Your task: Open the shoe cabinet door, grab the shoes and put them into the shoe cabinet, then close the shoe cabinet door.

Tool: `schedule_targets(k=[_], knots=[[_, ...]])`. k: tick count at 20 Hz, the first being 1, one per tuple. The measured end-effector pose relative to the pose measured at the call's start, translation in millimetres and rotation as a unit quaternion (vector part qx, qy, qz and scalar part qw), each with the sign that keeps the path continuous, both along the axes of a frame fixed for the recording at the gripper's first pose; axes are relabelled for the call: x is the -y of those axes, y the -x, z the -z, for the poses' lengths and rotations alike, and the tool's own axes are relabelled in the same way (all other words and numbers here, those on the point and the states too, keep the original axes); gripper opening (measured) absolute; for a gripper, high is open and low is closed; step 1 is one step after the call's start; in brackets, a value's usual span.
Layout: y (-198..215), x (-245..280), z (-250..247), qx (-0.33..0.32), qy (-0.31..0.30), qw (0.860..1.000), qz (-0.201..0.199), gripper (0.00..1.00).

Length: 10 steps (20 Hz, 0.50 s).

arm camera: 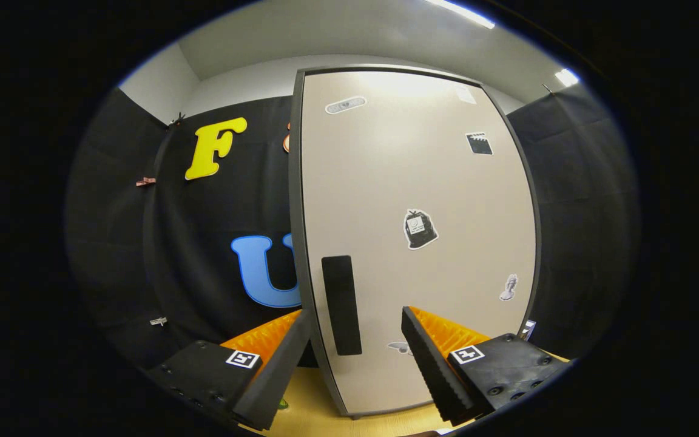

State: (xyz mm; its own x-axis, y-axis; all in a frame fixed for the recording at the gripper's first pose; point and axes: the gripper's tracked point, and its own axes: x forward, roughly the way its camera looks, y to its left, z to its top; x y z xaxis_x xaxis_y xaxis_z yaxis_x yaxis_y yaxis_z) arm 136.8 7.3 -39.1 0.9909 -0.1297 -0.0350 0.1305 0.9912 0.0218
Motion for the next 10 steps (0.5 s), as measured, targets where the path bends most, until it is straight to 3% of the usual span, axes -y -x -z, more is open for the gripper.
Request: schedule_targets(k=[6,8,10], knots=[[-38.4,-0.4,18.8,-0.009,0.005,1.000,0.009,0.95],[-44.1,2.2,19.4,-0.006,0.007,1.000,0.018,0.84],[-48.3,3.2,21.1,-0.004,0.009,1.000,0.024,0.81]])
